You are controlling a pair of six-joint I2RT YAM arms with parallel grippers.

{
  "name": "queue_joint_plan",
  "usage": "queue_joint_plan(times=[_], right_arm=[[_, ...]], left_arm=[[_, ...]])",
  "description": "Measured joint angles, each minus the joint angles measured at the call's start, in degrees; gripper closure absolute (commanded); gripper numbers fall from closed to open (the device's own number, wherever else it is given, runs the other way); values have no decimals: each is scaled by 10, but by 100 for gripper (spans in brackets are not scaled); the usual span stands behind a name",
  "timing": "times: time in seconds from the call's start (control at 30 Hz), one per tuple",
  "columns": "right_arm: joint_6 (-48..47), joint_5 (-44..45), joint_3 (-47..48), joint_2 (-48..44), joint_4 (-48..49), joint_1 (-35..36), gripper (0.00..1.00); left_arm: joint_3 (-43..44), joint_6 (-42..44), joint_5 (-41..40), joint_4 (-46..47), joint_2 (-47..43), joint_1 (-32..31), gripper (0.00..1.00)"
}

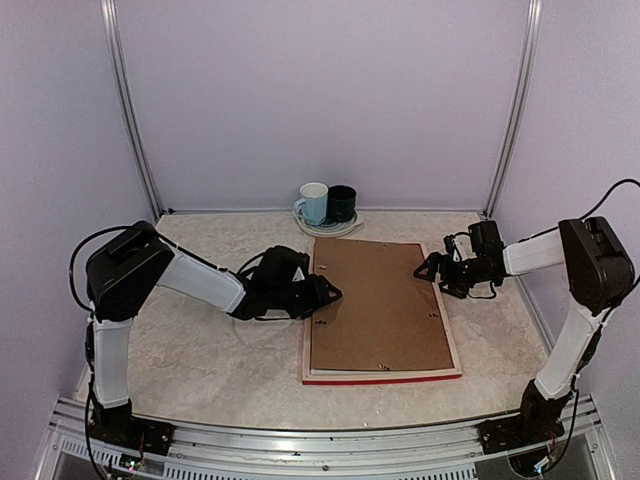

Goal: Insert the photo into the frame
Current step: Place the backboard with the photo.

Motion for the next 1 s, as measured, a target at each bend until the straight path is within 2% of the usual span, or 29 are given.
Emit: queue_joint_plan(times=[0.23,1.0], right_arm=[[0,4,0,0,2,0,2],[0,4,0,0,2,6,1]], left_arm=[[14,9,0,-12,4,-1,38],[24,64,-31,-94,-37,-5,20]])
